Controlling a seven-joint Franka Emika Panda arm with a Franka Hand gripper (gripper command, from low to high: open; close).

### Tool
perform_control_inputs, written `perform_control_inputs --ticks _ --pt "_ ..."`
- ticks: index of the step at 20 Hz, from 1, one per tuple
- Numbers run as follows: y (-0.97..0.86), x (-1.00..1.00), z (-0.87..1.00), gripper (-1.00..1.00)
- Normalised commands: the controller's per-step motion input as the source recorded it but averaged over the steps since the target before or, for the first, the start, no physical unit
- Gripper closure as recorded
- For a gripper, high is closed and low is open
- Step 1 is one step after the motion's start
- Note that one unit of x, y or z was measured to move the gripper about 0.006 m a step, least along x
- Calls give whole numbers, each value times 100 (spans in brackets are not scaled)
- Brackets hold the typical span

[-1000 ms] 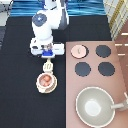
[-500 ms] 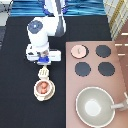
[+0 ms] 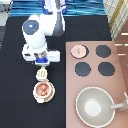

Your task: Take the lid off the pot, put the pot on the plate, and use the tool to push the pot to the front of the table.

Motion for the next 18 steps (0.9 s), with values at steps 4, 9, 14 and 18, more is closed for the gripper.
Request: perform_control_inputs --ticks 4,9,14,18 --pt "-5 -96 -37 100" --pt "-1 -78 -57 100" --pt "0 9 -30 100" --pt "-7 98 0 100"
